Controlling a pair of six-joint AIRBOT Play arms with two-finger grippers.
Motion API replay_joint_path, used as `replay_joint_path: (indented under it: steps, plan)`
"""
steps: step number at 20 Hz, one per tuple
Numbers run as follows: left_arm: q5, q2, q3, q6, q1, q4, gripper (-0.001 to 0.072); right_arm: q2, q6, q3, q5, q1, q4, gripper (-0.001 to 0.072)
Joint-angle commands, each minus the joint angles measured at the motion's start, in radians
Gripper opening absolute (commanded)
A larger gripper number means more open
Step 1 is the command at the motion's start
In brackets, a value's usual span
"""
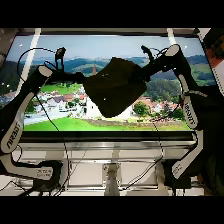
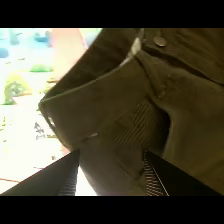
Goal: Fold the clothes and pants, and hang the long-sleeved shirts on hangers.
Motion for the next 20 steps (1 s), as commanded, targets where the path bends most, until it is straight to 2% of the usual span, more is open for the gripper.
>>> replay_joint_path:
  steps: [1,3,4,5,6,7,9,12,15,16,17,18,20]
  plan:
    - [0.008,-0.040,0.007,-0.065,0.045,-0.047,0.0472,0.001,-0.023,-0.092,0.056,0.019,0.071,0.0017]
    - [-0.029,-0.068,0.007,-0.091,0.069,-0.089,0.0499,0.001,-0.022,-0.093,0.053,0.035,0.070,0.0019]
    - [-0.052,-0.082,0.007,-0.091,0.074,-0.076,0.0505,0.001,-0.022,-0.093,0.052,0.045,0.070,0.0045]
    - [-0.089,-0.101,0.007,-0.091,0.081,-0.077,0.0505,0.001,-0.022,-0.093,0.052,0.053,0.070,0.0123]
    - [-0.113,-0.115,0.007,-0.091,0.082,-0.077,0.0506,0.001,-0.021,-0.093,0.053,0.055,0.071,0.0262]
    - [-0.127,-0.131,0.007,-0.091,0.082,-0.081,0.0507,0.001,-0.018,-0.093,0.053,0.060,0.071,0.0367]
    - [-0.129,-0.157,0.007,-0.090,0.078,-0.153,0.0573,0.001,-0.018,-0.093,0.052,0.061,0.071,0.0385]
    - [-0.120,-0.183,0.007,-0.090,0.074,-0.317,0.0572,0.001,-0.018,-0.093,0.051,0.060,0.071,0.0384]
    - [-0.119,-0.193,0.007,-0.090,0.069,-0.367,0.0568,0.001,-0.019,-0.093,0.051,0.060,0.071,0.0384]
    - [-0.119,-0.193,0.007,-0.090,0.067,-0.375,0.0561,0.001,-0.019,-0.093,0.051,0.059,0.071,0.0384]
    - [-0.122,-0.193,0.007,-0.090,0.067,-0.383,0.0487,0.001,-0.019,-0.093,0.052,0.059,0.071,0.0383]
    - [-0.128,-0.193,0.007,-0.090,0.067,-0.393,0.0445,0.001,-0.019,-0.093,0.052,0.058,0.071,0.0384]
    - [-0.135,-0.193,0.008,-0.090,0.068,-0.415,0.0434,0.001,-0.019,-0.093,0.051,0.058,0.071,0.0383]
